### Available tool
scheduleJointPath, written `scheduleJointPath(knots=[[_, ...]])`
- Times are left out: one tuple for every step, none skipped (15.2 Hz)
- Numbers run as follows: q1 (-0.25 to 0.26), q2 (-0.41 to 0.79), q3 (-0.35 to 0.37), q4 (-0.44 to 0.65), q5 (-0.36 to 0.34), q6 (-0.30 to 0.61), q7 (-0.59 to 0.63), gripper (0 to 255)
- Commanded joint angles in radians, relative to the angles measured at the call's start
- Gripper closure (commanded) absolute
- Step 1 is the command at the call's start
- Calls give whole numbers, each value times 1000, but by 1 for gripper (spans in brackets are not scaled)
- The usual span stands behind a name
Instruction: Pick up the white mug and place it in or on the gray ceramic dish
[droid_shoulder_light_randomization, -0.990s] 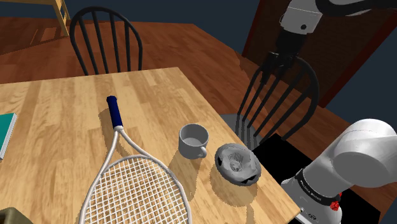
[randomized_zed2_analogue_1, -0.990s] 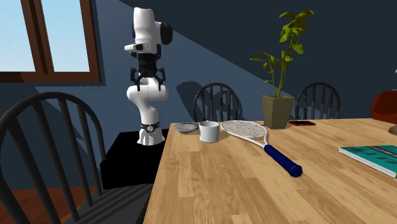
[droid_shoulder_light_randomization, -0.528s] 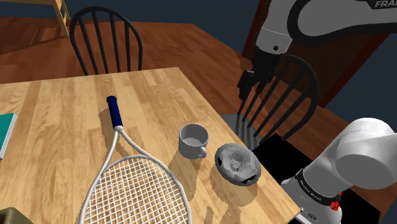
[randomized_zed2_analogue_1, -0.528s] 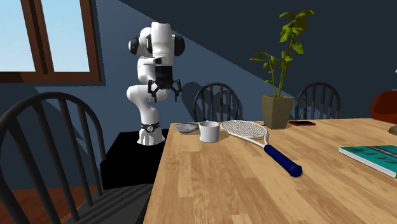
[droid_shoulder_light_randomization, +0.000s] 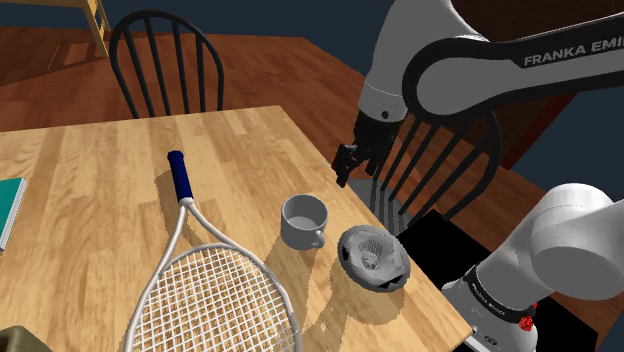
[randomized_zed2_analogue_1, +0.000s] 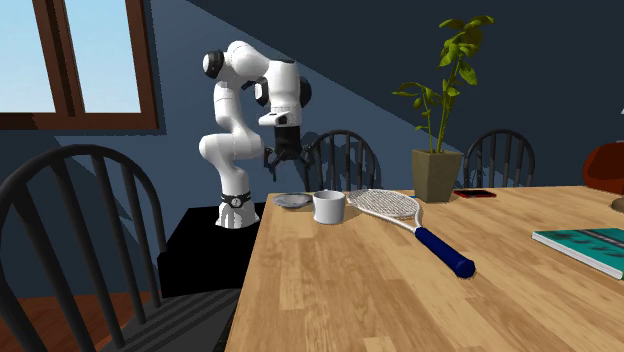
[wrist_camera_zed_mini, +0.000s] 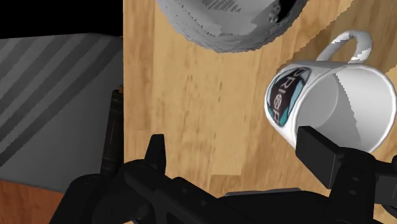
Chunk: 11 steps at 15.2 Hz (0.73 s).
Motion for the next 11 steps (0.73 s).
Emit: scheduleJointPath(knots=[[12, 63, 38, 18, 11, 55, 37, 0], [17, 94, 56, 25, 14, 84, 54, 0], [22, 125, 74, 32, 15, 111, 71, 0], [26, 157, 91, 41, 14, 139, 89, 0], [29, 191, 109, 51, 11, 166, 108, 0], [30, 203, 115, 55, 9, 176, 116, 0], [30, 213, 118, 49, 8, 191, 117, 0], [29, 222, 121, 43, 7, 207, 119, 0], [29, 232, 123, 37, 6, 223, 120, 0], [28, 243, 126, 31, 4, 239, 122, 0], [28, 253, 129, 25, 2, 255, 124, 0]])
